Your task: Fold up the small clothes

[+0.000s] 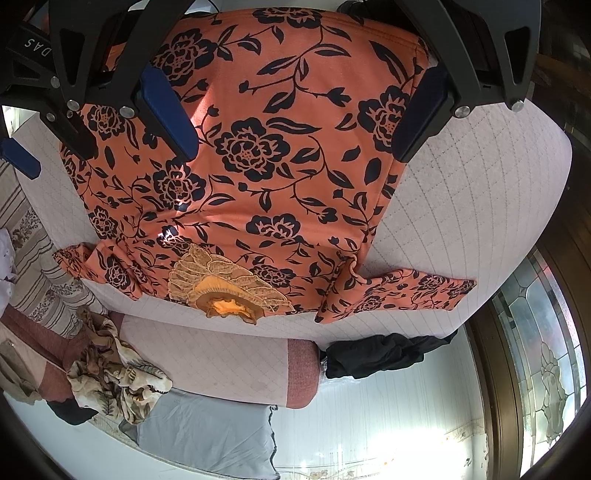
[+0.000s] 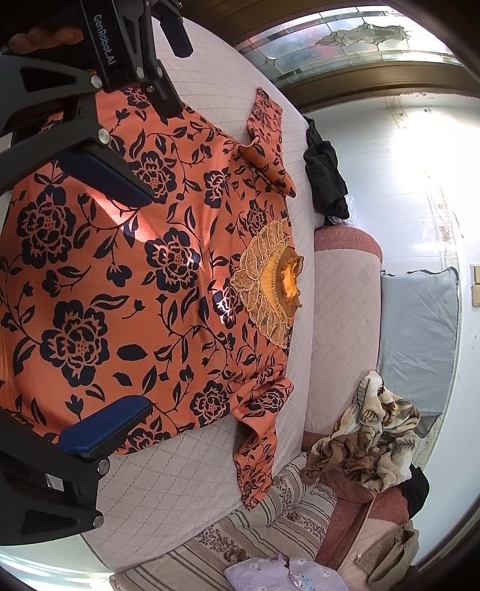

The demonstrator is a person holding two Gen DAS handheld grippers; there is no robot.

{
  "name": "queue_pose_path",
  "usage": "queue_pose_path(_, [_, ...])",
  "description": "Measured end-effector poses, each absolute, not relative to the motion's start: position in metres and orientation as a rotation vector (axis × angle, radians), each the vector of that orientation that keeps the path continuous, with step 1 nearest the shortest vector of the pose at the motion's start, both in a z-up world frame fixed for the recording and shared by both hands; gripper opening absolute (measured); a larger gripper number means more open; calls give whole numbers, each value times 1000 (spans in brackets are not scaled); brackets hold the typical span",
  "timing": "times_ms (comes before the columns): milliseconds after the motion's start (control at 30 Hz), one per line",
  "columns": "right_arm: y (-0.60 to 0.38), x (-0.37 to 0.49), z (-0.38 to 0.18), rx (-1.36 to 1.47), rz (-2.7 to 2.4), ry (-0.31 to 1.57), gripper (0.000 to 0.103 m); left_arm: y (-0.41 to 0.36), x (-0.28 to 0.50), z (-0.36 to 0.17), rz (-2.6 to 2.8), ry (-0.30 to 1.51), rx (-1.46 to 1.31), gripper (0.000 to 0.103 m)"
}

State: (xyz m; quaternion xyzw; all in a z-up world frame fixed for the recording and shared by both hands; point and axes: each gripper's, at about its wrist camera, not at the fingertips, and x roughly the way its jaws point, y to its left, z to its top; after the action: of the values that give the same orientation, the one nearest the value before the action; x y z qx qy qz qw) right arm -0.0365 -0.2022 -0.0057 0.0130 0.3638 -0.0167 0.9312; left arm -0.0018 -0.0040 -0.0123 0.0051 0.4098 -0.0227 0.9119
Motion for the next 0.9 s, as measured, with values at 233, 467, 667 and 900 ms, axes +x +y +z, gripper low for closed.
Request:
queue_pose_path(233, [-201,-36,-5,24,-35,743,103,-5,-2,-13,-48,843,10,103])
queue_pose_path(467, [-202,-36,-4,23,-41,738,103,-5,-3,-14,-50,845,8,103])
queue_pose_path(667, [-202,-36,-4,22,-41,738,103,-5,-3,-15,-53,849,1,103])
queue_pose_path(900, [-201,-36,-4,21,-41,736,103,-6,-3,-15,-53,850,-3,103])
